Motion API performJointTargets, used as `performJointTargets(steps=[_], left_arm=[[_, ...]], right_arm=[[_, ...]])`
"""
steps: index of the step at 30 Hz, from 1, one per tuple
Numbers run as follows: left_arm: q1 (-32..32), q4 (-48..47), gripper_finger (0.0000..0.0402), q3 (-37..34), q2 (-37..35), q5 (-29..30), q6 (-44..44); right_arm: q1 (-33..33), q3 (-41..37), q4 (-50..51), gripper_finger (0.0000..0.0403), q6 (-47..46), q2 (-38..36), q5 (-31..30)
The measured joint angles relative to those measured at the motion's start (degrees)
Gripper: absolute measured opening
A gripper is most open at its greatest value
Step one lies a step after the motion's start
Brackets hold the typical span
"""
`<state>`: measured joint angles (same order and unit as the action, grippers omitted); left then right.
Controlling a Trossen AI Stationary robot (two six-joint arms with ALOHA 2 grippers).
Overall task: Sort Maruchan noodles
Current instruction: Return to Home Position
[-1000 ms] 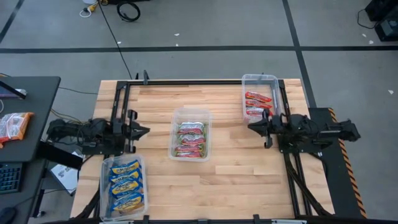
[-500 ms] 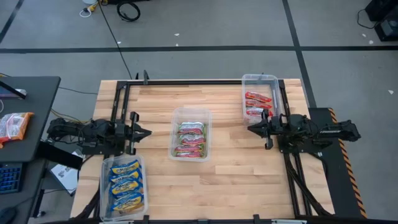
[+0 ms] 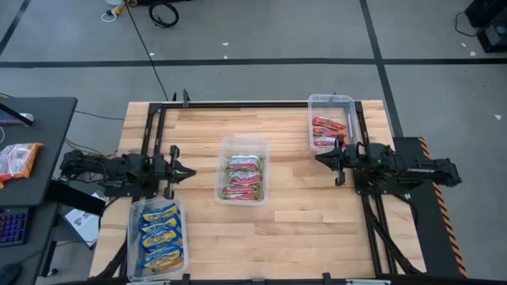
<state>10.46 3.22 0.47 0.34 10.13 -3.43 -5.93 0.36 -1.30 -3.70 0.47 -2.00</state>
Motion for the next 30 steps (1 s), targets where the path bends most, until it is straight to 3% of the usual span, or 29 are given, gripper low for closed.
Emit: performJointTargets(steps=[17, 30], left_arm=[[-0.04, -0.1, 0.0029, -0.02, 0.02, 0.13, -1.69], [-0.04, -0.06, 0.0029, -0.04, 0.02, 0.16, 2.31]], right_arm=[[-0.86, 0.0, 0.2, 0.0032, 2.29, 0.0, 2.06], [-0.93, 0.0, 0.34, 0.0032, 1.93, 0.0, 2.03]])
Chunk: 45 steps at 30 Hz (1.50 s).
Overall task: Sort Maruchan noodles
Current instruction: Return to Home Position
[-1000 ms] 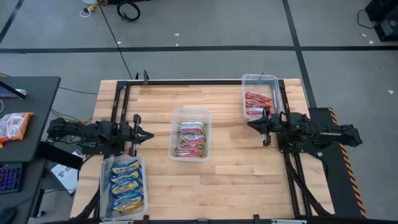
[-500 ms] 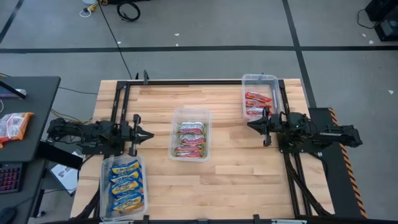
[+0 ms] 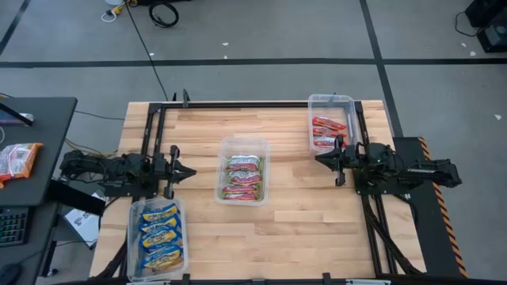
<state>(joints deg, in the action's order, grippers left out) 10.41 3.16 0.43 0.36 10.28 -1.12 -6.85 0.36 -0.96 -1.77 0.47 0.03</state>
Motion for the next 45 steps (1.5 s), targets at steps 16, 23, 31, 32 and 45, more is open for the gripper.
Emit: performJointTargets(steps=[16, 23, 31, 32, 45], left_arm=[[0.0, 0.71, 0.0029, -0.04, 0.0, 5.96, 1.99], [-0.02, 1.23, 0.0029, -0.04, 0.0, 6.86, 1.93], [-0.02, 1.96, 0.0029, -0.04, -0.02, 13.97, 1.9], [-0.02, 1.91, 0.0029, -0.04, -0.02, 14.1, 1.86], [0.0, 4.2, 0.0029, -0.04, -0.02, 14.23, 1.77]], right_arm=[[0.0, 0.0, -2.09, 0.0032, -1.24, 0.0, -6.85], [0.0, 0.0, -1.4, 0.0032, 1.82, 0.0, -7.89], [0.02, 0.02, -1.36, 0.0032, 1.8, 0.35, -7.84], [0.02, 0.02, -1.35, 0.0032, 1.78, 0.37, -7.84], [0.02, 0.02, -1.39, 0.0032, 1.25, 0.37, -8.07]])
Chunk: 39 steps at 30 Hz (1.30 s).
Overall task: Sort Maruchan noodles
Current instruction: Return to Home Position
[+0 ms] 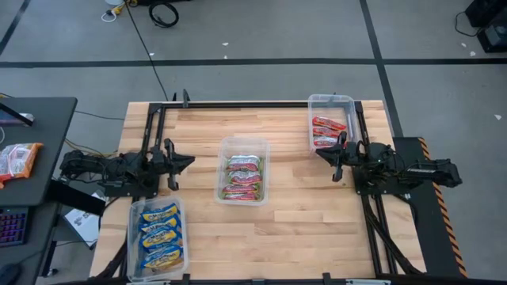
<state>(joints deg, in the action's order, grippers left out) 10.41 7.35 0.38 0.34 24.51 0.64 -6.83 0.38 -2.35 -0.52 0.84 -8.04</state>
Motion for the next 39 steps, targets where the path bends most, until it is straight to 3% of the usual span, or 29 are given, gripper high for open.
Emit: performJointTargets(steps=[10, 17, 25, 39], left_arm=[[0.0, 0.0, 0.0029, 0.0, 0.0, -0.26, -1.03], [0.0, 0.0, 0.0029, 0.0, 0.0, -3.87, -1.13], [0.0, -0.35, 0.0029, 0.0, 0.02, -3.56, 5.76], [-0.02, 1.72, 0.0029, 0.0, 0.0, -5.84, -1.02]], right_arm=[[0.0, 0.0, -0.04, 0.0032, -1.97, 0.0, 0.18], [0.0, -0.02, -0.11, 0.0032, -7.28, 0.0, 0.2], [0.0, -0.01, -0.12, 0.0032, -7.23, 0.0, 0.2], [0.0, 0.0, -0.13, 0.0032, -7.25, 0.0, 0.23]])
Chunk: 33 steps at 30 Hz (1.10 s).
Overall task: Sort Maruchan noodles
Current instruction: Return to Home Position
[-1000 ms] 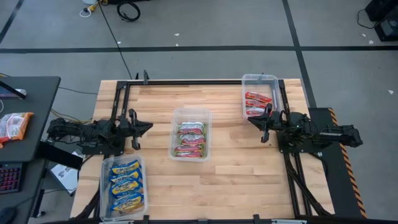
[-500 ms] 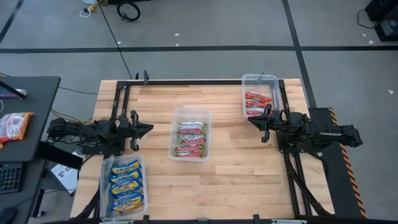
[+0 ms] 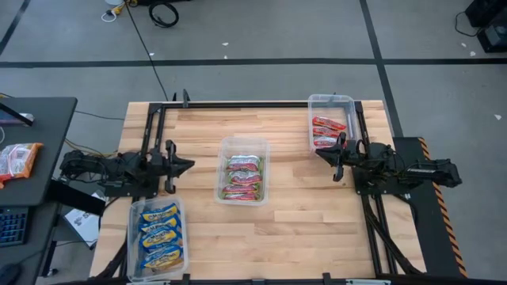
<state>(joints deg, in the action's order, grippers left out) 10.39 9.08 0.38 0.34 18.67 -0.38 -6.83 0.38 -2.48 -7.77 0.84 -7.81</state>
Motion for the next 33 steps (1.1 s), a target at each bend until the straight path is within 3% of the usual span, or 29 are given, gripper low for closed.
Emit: performJointTargets(steps=[5, 10, 33], left_arm=[[0.04, 4.78, 0.0029, 0.0, 0.01, -11.89, -1.63], [0.02, 1.92, 0.0029, 0.0, 0.02, -9.67, -5.09], [0.02, 1.36, 0.0029, 0.0, 0.02, -9.5, -4.84]], right_arm=[[0.0, 0.0, 0.0, 0.0032, 0.0, 0.0, 0.0], [0.0, 0.0, 0.0, 0.0032, 0.0, 0.0, 0.0], [0.02, -0.02, 0.0, 0.0032, -0.02, 0.0, 0.0]])
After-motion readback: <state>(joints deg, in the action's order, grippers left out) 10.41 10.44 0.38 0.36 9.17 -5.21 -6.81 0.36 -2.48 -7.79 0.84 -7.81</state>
